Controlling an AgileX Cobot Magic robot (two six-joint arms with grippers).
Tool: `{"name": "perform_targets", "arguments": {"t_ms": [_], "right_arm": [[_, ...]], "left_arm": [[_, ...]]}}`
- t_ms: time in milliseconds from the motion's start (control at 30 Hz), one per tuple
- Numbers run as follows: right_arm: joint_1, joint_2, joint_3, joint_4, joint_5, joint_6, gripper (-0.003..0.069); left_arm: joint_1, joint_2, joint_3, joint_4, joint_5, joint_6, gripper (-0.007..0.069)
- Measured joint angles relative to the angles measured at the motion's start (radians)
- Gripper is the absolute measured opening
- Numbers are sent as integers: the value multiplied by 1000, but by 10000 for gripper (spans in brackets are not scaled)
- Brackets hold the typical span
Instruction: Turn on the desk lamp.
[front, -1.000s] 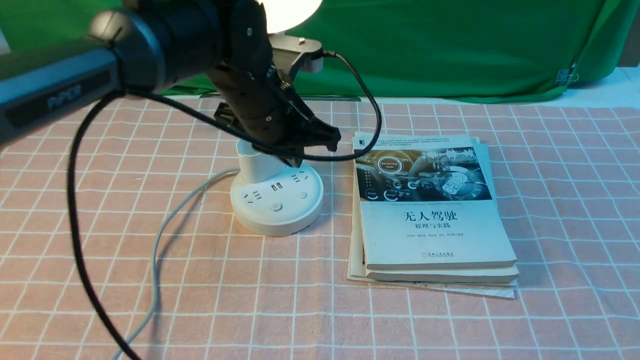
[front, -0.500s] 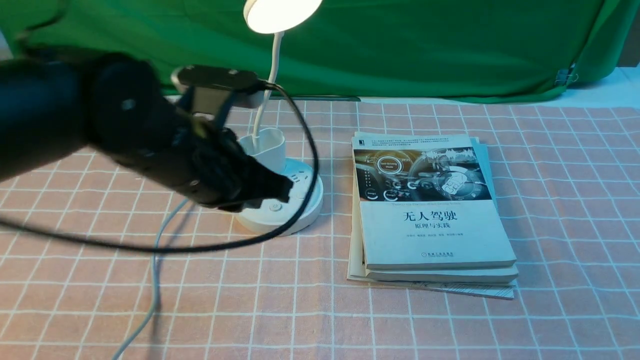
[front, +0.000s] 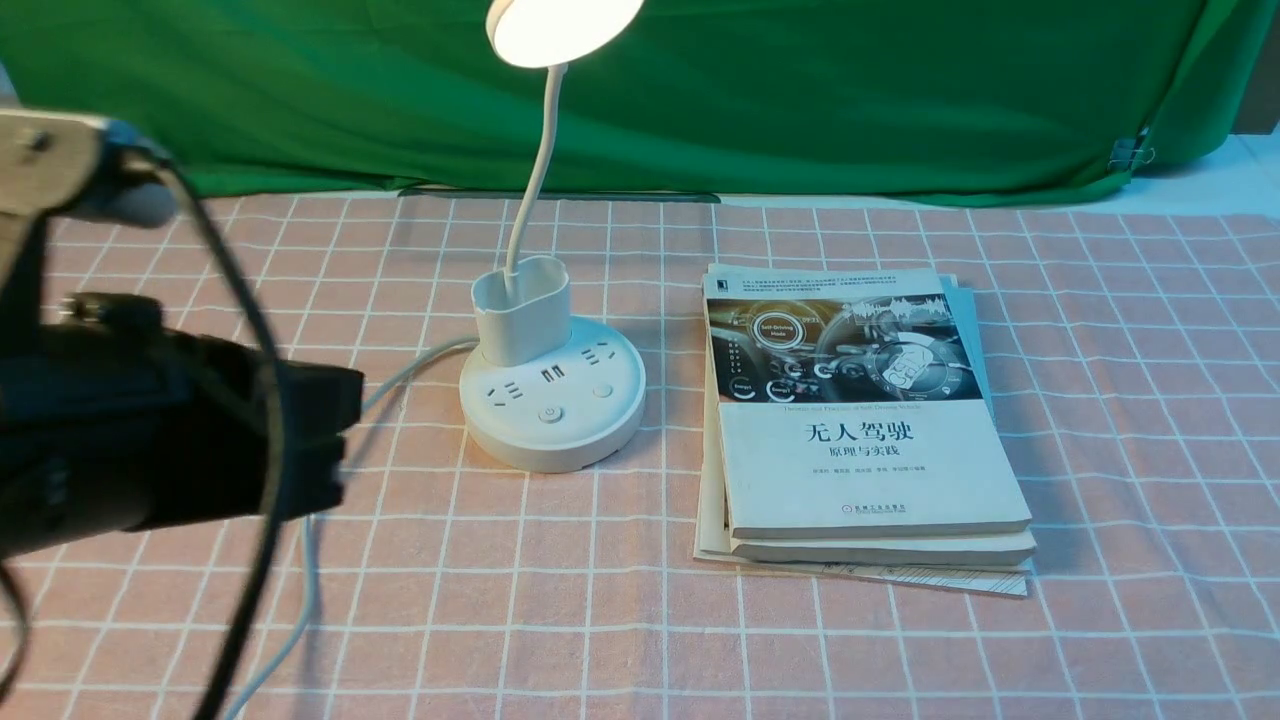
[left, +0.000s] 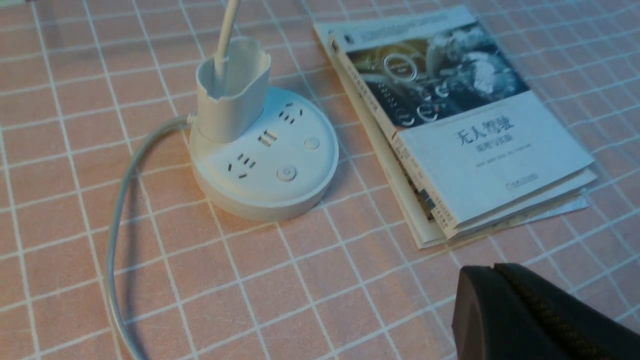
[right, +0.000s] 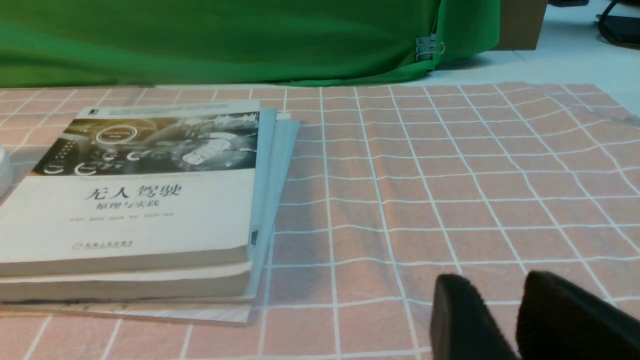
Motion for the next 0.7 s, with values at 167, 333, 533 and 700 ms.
{"name": "perform_targets", "arguments": {"t_ms": [167, 333, 533, 700], "right_arm": [[0, 0, 0, 0, 0, 0, 241], [0, 0, 0, 0, 0, 0, 241], [0, 0, 0, 0, 0, 0, 241], [0, 0, 0, 0, 0, 0, 241]], "left_arm": [[0, -74, 3, 0, -2, 0, 21], [0, -100, 3, 35, -9, 0, 21], [5, -142, 52, 102, -109, 0, 21], [52, -256, 228, 118, -369, 0, 21]]}}
